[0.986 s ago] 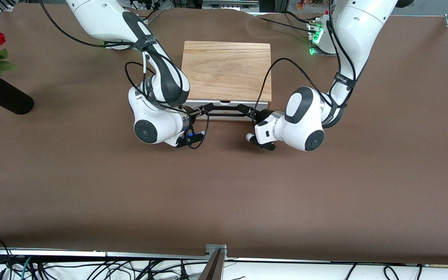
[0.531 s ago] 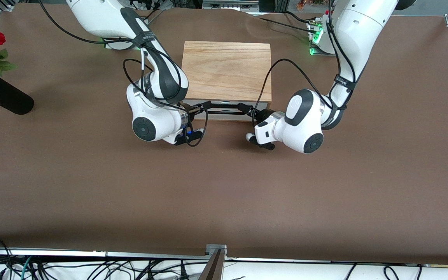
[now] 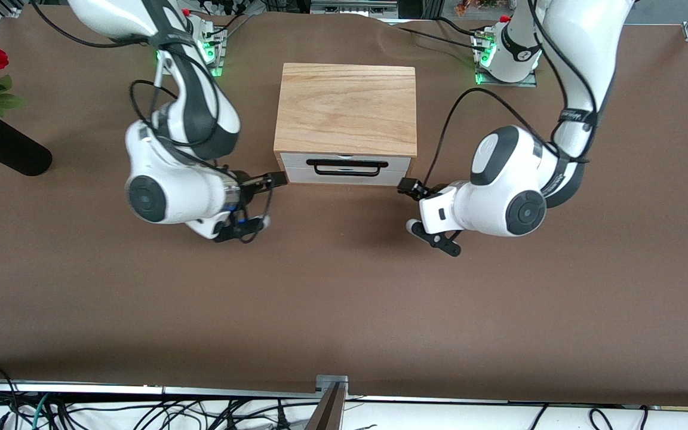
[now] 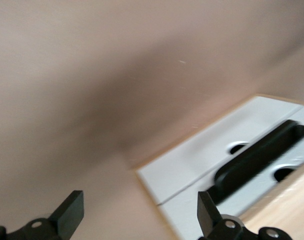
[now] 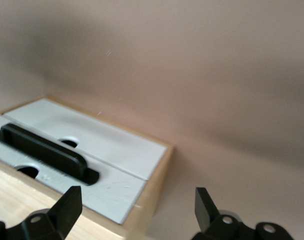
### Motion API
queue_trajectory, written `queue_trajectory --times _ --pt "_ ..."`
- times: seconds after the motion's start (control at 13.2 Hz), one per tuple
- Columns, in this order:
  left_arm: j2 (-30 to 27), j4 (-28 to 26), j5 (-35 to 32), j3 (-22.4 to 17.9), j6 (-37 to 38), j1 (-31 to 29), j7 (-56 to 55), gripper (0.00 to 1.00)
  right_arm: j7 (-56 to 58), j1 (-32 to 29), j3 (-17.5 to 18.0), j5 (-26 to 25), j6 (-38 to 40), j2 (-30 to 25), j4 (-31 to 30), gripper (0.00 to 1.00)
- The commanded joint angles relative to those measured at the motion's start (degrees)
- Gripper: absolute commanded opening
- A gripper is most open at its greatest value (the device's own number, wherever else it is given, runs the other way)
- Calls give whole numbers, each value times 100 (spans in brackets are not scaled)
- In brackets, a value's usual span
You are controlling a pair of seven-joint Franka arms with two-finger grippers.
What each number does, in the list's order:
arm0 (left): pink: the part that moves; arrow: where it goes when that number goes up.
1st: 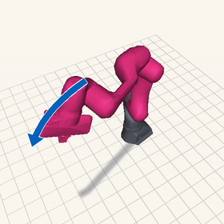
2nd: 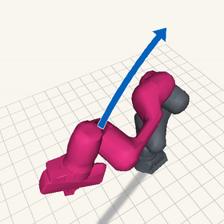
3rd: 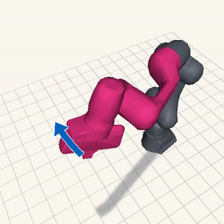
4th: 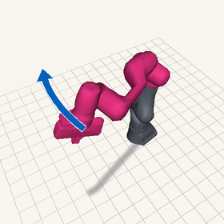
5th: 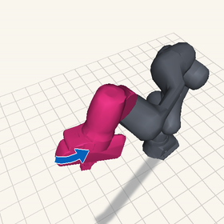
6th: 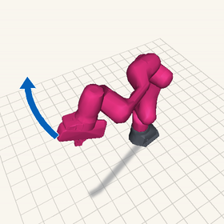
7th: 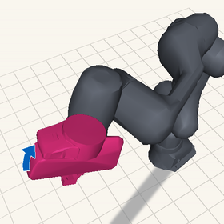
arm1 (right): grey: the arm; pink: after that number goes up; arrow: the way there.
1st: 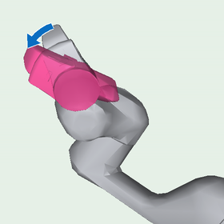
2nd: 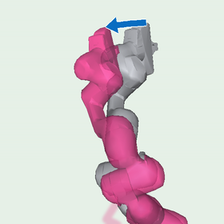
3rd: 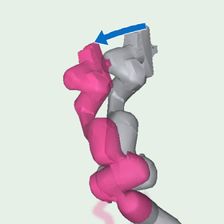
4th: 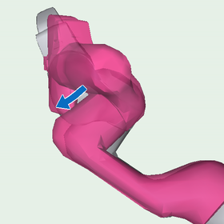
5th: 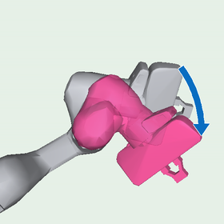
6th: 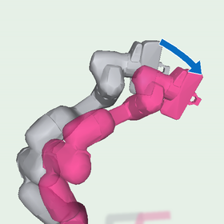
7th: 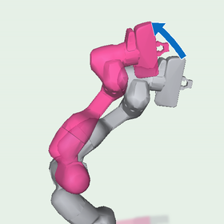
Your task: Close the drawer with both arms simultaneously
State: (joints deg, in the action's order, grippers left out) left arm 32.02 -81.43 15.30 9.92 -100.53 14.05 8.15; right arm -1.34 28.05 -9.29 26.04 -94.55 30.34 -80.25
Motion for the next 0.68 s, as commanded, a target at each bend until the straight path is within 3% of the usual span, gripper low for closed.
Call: queue_trajectory --times 0.0,0.23,0.38,0.46,0.61 --pt "-362 188 -1016 1 104 -200 108 100 299 17 -492 -396 120 -116 280 100" --pt "-898 215 -1669 -16 454 -463 117 100 1029 17 -853 -1283 77 -318 334 100" --pt "-1502 171 -1697 -16 683 -876 56 100 1223 -18 -1135 -1032 321 -562 334 100" --pt "-1854 6 -1697 -51 684 -1043 3 100 1180 -27 -1153 -1100 479 -782 291 100" --pt "-2749 -879 -1636 -279 641 -1141 -364 100 1180 -341 -1031 -1424 945 -1256 247 100"
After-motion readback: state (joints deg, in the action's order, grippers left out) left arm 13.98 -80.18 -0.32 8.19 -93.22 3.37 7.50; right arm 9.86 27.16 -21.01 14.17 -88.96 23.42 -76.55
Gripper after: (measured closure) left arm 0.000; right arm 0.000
